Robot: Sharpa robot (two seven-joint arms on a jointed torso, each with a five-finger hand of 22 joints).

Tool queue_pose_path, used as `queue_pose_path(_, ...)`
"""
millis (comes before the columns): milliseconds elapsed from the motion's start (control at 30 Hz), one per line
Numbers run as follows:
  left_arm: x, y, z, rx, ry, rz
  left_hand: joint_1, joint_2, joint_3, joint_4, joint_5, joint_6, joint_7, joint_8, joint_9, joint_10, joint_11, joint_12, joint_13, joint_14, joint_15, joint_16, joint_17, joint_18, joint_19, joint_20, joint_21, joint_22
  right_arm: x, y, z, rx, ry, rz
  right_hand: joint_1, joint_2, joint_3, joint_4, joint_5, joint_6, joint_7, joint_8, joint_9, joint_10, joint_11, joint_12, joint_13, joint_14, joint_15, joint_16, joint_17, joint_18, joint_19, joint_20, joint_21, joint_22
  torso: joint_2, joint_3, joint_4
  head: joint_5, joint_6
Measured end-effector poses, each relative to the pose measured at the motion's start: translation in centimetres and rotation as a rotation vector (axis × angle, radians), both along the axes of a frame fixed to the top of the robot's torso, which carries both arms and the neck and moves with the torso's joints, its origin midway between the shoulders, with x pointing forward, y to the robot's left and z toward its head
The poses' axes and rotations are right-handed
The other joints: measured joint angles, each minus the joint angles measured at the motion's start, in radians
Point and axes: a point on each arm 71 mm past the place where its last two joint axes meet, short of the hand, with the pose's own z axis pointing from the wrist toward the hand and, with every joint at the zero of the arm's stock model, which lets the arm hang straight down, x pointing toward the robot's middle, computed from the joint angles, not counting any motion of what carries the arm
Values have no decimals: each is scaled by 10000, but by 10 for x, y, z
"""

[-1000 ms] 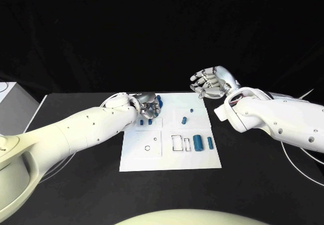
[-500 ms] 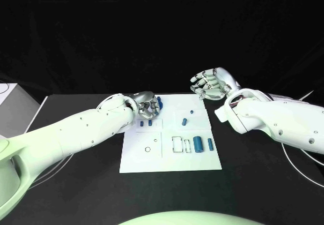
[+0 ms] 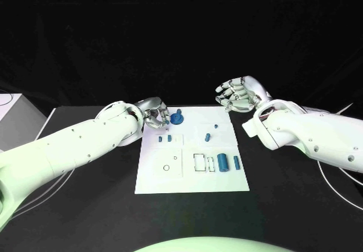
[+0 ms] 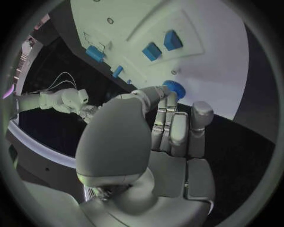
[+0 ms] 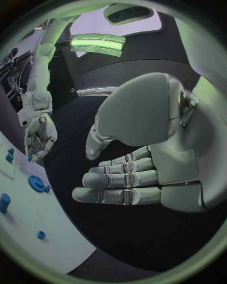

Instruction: Assemble the parts on the task board

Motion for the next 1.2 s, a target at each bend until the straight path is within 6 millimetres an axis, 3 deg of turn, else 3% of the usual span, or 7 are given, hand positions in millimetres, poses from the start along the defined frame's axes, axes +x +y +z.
queue_pose_path(400,4,7,-5,245,327,246,0,-1,-1,1,0,-3,1,-27,2,-1,1,-54,-1,0,0,0,-9,1,0,0,0,0,0,0,0,-1,1,0,0,0,0,0,0,0,0,0,0,0,0,0,1,0,0,0,-1,0,0,0,0,1,12,-4,-33,57,-41)
queue_pose_path(1200,3,-2,-11,488,779,67,1,-1,-1,1,-1,-22,-15,-61,8,34,-34,-61,-8,-1,1,-1,-26,2,-1,0,-1,-9,0,2,0,6,0,27,0,0,0,0,0,22,22,0,0,34,34,0,-34,0,0,-40,23,0,-1,1,-36,-15,9,8,-25,46,-102)
